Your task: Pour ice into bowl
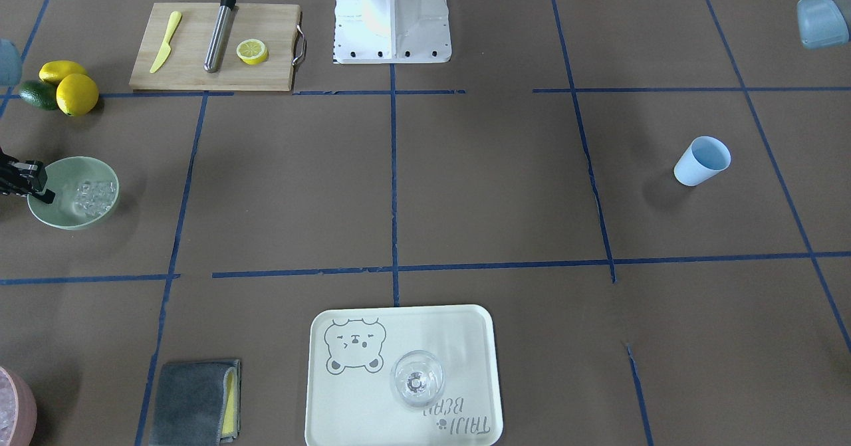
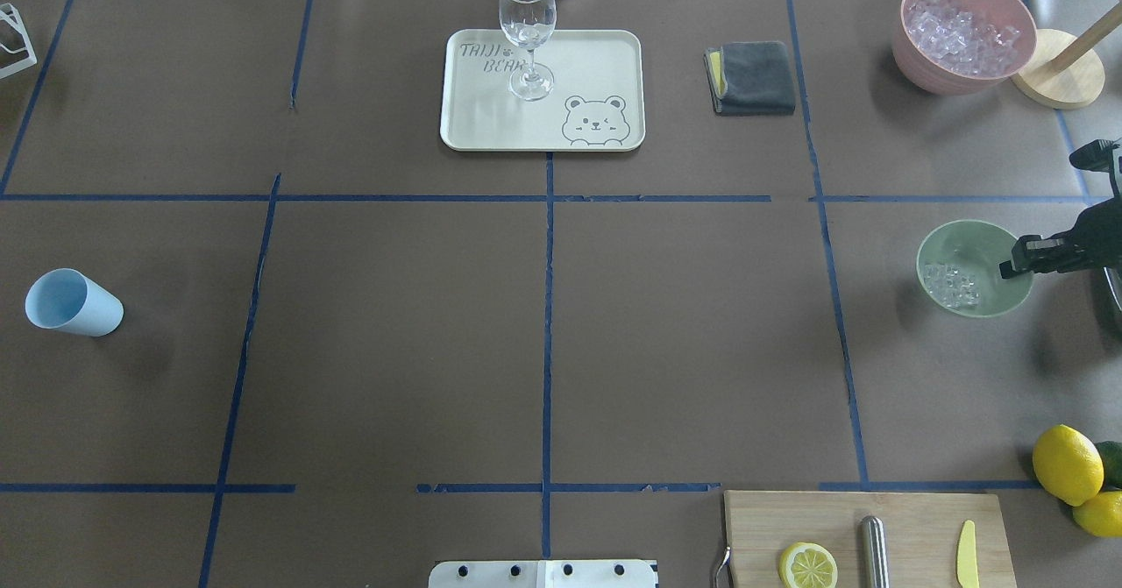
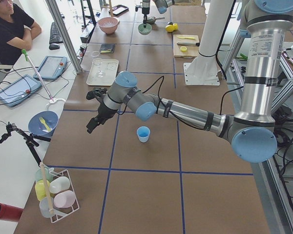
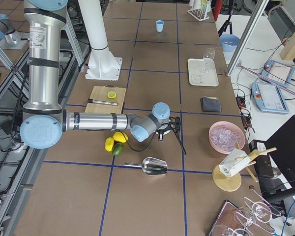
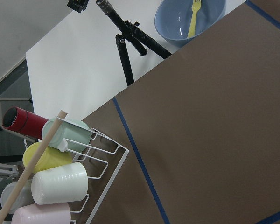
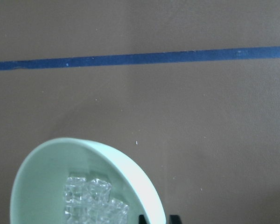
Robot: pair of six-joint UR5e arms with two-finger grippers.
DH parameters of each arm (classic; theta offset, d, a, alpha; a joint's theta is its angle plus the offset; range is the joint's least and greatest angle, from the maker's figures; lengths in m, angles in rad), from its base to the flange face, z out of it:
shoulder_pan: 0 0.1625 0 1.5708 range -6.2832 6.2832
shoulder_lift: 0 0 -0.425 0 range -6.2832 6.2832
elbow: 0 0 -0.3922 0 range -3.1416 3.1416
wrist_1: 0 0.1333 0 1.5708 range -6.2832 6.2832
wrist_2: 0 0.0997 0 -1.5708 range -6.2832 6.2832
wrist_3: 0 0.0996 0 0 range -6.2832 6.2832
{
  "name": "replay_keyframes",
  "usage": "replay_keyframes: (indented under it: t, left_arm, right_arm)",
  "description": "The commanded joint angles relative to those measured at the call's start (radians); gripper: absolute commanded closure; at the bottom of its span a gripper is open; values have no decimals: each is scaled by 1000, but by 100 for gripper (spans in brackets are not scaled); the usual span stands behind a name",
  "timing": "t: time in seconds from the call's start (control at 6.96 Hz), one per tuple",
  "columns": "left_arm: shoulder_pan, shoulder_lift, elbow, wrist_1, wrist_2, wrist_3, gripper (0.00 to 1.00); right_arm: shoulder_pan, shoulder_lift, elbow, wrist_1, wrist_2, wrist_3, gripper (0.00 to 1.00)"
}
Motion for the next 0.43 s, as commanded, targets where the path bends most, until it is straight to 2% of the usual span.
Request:
replay_keyframes:
  t: [0.0, 0.14, 0.29]
  left_arm:
    - [0, -1, 2, 0, 0, 0, 0]
    - [-2, 1, 5, 3, -3, 2, 0]
    - [-2, 1, 17, 15, -3, 2, 0]
  right_arm:
    - [18, -4, 7, -8, -16, -7, 0]
    - [33, -4, 7, -35, -30, -65, 0]
    - [67, 3, 22, -145, -76, -217, 0]
